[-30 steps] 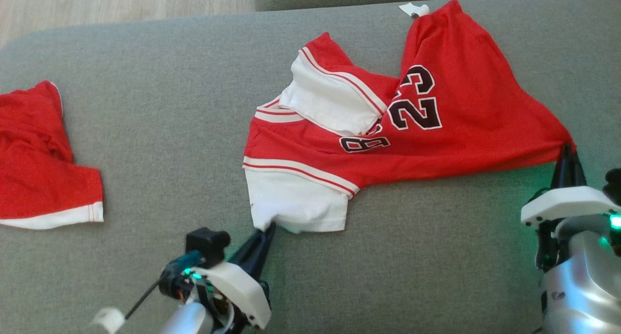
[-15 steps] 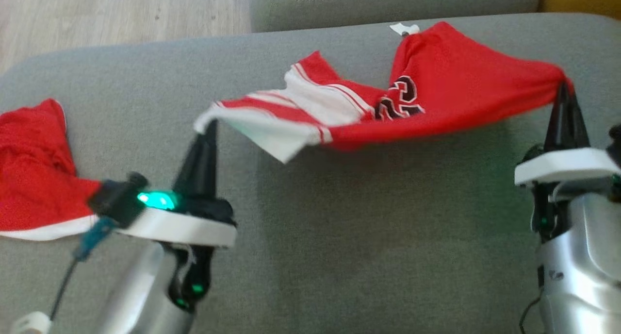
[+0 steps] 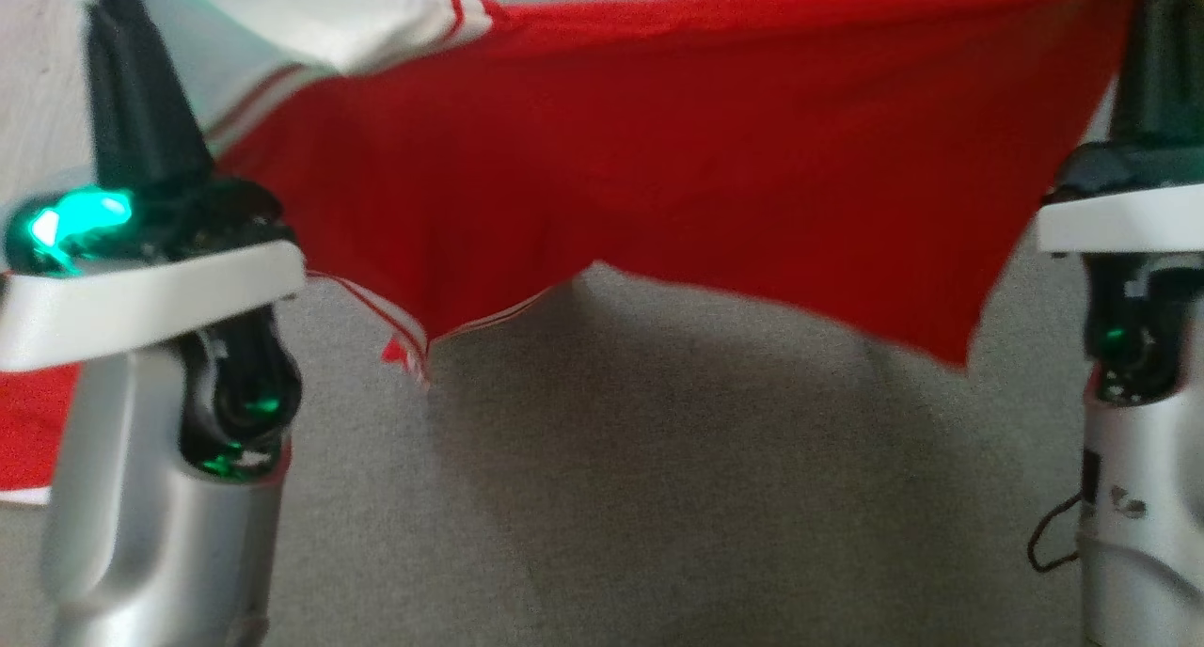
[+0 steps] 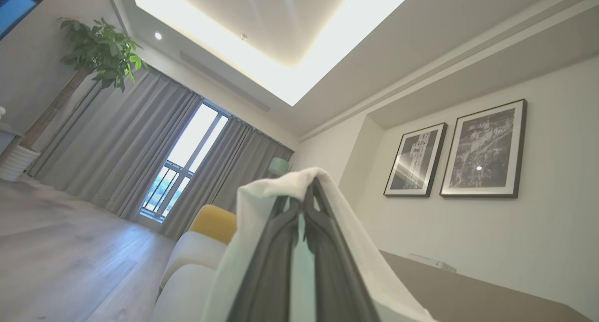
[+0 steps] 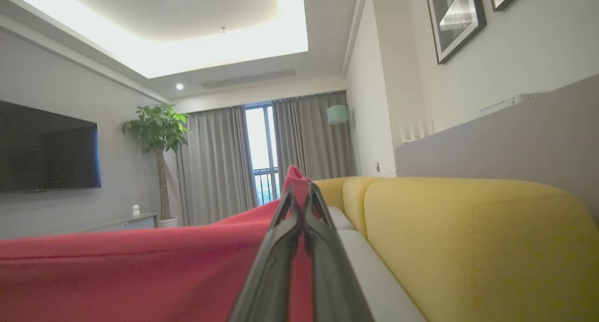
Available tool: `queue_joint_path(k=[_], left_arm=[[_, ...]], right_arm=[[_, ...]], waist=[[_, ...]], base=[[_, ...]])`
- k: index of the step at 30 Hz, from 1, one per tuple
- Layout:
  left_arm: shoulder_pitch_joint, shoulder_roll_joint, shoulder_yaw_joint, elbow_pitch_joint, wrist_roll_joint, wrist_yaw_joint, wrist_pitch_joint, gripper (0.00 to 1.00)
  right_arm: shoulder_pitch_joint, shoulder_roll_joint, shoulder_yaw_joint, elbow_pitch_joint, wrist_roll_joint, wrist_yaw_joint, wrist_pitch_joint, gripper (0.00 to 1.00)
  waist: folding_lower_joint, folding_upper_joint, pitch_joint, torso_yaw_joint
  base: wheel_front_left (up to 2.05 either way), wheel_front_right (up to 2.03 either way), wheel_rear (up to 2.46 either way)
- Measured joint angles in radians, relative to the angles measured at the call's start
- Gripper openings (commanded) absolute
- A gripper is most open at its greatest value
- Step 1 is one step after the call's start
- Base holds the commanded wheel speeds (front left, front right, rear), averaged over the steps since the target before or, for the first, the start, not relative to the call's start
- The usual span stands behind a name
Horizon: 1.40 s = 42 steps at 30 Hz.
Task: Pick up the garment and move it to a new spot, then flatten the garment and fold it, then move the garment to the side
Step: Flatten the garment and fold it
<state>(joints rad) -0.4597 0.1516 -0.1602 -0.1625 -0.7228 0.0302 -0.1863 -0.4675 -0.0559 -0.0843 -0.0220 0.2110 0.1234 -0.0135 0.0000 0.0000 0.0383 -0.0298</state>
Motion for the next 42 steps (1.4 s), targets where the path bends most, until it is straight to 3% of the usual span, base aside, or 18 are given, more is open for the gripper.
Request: queue_joint_path(k=[7, 13, 16, 21, 25, 28, 36, 42], left_arm=[[-0.05, 0.012, 0.027, -0.169, -0.008, 0.088, 0.108, 0.0], [-0.241, 0.09, 0.023, -0.096, 0.012, 0.086, 0.216, 0.0], [-0.391, 0.131, 0.017, 0.046, 0.025, 0.037, 0.233, 0.0], [-0.697, 0.173, -0.01, 0.346, 0.078, -0.063, 0.212, 0.0], [-0.936, 0.176, -0.012, 0.573, 0.114, -0.102, 0.145, 0.0], [-1.028, 0.172, -0.019, 0.69, 0.128, -0.121, 0.073, 0.0], [-1.014, 0.119, -0.072, 0.912, 0.128, -0.15, -0.037, 0.0], [-0.814, 0.094, -0.151, 0.964, 0.101, -0.163, -0.054, 0.0]], right_arm=[[0.002, 0.001, 0.0, -0.215, 0.008, 0.0, 0.138, 0.0], [-0.126, 0.001, -0.018, -0.197, -0.03, 0.0, 0.218, 0.0], [-0.305, -0.009, -0.023, -0.055, -0.056, 0.0, 0.215, 0.0], [-0.633, -0.044, -0.017, 0.279, -0.055, 0.0, 0.122, 0.0], [-0.876, -0.058, -0.028, 0.522, -0.08, 0.0, -0.002, 0.0], [-0.987, -0.057, -0.055, 0.657, -0.1, 0.0, -0.093, 0.0], [-0.981, -0.067, -0.039, 0.947, -0.12, 0.0, -0.193, 0.0], [-0.818, -0.088, -0.006, 1.137, -0.069, 0.0, -0.153, 0.0]], waist=[[-0.0001, 0.0, 0.028, -0.004], [0.0, 0.0, 0.126, -0.001], [0.0003, 0.0, 0.193, -0.003], [0.0005, -0.0001, 0.316, -0.009], [0.0007, -0.0001, 0.4, -0.011], [0.0006, -0.0001, 0.438, -0.009], [0.0, 0.0, 0.431, 0.024], [0.0001, -0.0001, 0.397, 0.043]], base=[[0.0, 0.0, 0.0], [0.0, 0.0, 0.0], [0.0, 0.0, 0.0], [0.0, 0.0, 0.0], [0.0, 0.0, 0.0], [0.0, 0.0, 0.0], [0.0, 0.0, 0.0], [0.0, 0.0, 0.0]])
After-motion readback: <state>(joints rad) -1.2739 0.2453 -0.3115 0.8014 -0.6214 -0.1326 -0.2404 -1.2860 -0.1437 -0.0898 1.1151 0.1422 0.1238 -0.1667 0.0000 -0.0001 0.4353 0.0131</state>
